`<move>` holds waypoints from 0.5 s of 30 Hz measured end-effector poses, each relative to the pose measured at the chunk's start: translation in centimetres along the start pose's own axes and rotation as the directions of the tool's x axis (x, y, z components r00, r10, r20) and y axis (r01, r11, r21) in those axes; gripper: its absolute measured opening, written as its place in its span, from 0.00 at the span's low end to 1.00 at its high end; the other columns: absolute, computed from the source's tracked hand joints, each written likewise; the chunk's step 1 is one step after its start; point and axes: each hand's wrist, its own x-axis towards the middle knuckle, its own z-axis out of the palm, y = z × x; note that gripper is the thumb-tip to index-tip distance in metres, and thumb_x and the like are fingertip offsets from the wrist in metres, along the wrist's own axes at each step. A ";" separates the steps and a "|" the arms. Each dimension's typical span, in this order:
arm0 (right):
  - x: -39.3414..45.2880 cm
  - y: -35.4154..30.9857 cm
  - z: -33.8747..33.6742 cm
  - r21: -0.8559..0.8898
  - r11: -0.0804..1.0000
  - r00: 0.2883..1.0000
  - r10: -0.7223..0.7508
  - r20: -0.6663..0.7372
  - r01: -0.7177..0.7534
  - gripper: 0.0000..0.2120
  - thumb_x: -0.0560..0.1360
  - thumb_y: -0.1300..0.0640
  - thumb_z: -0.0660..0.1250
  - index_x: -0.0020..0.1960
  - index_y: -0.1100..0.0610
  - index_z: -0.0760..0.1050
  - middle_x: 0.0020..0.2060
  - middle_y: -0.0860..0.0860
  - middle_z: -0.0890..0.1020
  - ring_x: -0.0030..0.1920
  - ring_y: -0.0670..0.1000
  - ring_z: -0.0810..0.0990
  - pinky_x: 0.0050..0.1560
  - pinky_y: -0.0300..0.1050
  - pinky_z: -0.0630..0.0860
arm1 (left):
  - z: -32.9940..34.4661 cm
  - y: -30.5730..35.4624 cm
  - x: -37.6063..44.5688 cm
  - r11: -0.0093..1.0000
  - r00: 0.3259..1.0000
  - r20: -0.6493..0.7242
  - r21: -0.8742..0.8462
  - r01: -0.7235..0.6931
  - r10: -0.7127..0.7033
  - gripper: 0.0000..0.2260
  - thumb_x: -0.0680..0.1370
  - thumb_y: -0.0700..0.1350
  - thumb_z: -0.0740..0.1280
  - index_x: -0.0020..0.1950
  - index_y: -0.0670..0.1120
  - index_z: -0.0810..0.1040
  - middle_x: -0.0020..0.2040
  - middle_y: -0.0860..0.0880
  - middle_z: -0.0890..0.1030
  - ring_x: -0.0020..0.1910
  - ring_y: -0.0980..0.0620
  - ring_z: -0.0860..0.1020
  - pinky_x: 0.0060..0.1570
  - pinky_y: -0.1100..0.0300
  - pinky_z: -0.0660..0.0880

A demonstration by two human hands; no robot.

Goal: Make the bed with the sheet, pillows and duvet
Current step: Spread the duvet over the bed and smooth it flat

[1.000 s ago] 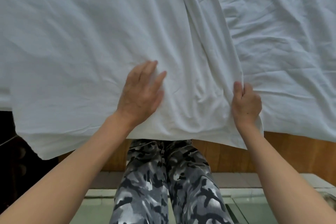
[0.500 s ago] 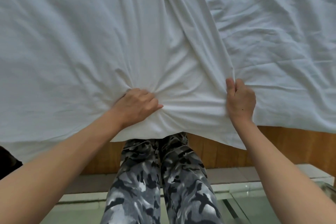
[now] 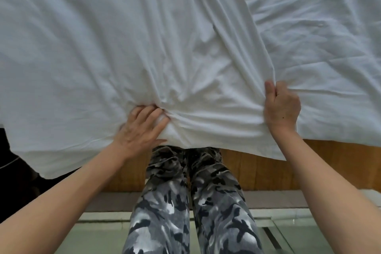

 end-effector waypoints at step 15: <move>-4.4 1.2 -0.8 0.057 0.997 0.998 0.058 0.033 -0.060 0.21 0.82 0.46 0.53 0.36 0.57 0.65 0.26 0.47 0.65 0.26 0.49 0.64 0.27 0.41 0.54 | -4.2 4.6 -1.8 0.928 0.989 0.110 -0.351 0.129 -0.096 0.17 0.57 0.33 0.78 0.35 0.44 0.71 0.33 0.46 0.70 0.35 0.48 0.63 0.40 0.57 0.55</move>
